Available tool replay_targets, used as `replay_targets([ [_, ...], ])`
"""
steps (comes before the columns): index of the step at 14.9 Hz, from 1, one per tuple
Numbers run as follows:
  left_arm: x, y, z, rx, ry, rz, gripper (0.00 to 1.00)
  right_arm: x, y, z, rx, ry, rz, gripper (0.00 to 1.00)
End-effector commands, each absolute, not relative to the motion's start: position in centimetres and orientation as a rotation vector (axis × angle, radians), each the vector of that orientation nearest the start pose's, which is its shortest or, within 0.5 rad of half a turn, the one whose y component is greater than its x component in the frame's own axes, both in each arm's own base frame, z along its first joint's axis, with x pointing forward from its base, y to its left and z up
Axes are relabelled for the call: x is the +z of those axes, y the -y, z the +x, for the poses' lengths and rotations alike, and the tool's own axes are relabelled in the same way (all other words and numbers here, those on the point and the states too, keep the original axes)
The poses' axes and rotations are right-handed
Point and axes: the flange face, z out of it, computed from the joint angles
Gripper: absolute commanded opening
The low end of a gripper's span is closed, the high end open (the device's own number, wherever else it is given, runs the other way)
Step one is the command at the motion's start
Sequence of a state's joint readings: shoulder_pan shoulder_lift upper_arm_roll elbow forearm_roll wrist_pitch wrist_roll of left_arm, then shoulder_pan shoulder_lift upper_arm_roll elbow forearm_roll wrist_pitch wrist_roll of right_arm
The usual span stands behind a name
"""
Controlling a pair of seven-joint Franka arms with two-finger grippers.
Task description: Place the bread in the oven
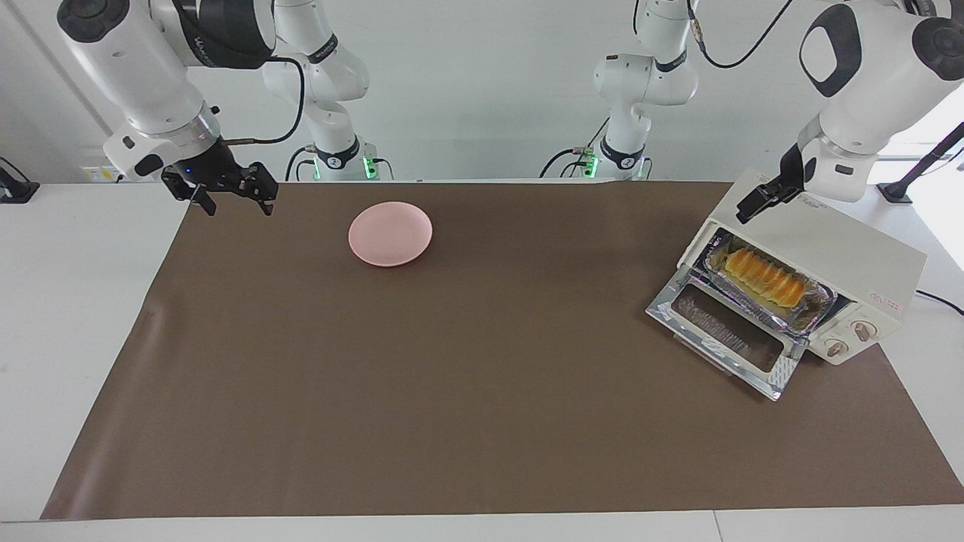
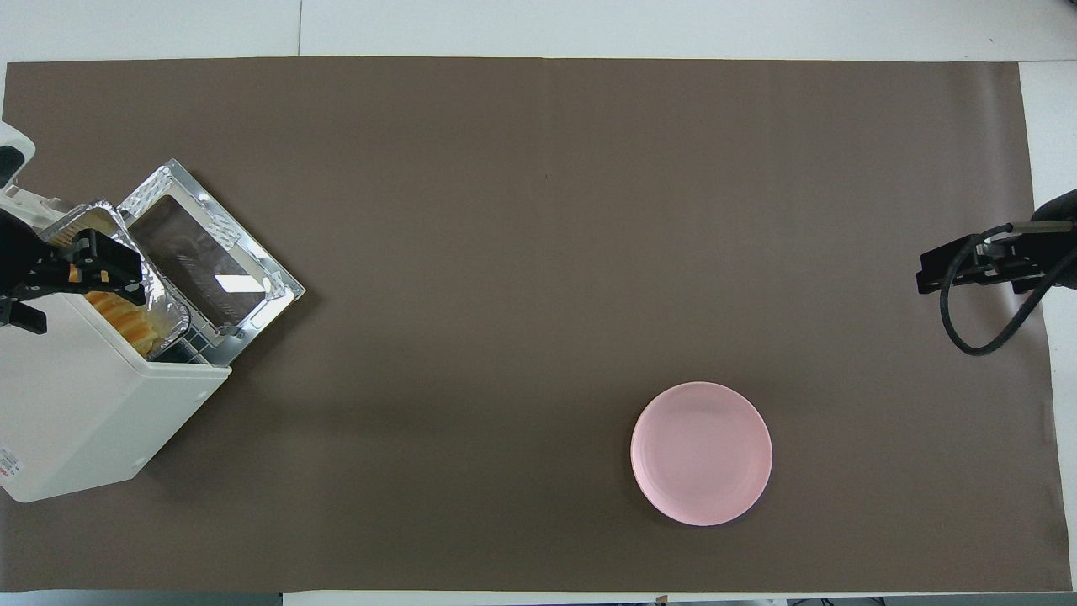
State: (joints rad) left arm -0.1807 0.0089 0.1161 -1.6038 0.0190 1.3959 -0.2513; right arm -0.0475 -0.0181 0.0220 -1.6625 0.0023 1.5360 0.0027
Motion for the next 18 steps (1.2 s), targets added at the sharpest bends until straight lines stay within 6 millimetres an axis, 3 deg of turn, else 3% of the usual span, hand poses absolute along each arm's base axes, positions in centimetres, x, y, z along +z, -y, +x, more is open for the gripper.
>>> replay_targets([
  [1, 61.0, 1.3, 51.0, 0.294, 0.1, -3.113, 1.0, 58.8, 1.5, 53.9, 0.181, -0.055, -3.146, 1.0],
  [9, 60.8, 2.6, 52.5, 0.177, -0.15, -3.151, 1.0, 58.8, 1.5, 53.9, 0.181, -0.055, -3.146, 1.0],
  [18, 60.9, 3.0, 53.3, 0.162, -0.166, -3.154, 1.0, 58.8, 1.5, 53.9, 0.181, -0.055, -3.146, 1.0],
])
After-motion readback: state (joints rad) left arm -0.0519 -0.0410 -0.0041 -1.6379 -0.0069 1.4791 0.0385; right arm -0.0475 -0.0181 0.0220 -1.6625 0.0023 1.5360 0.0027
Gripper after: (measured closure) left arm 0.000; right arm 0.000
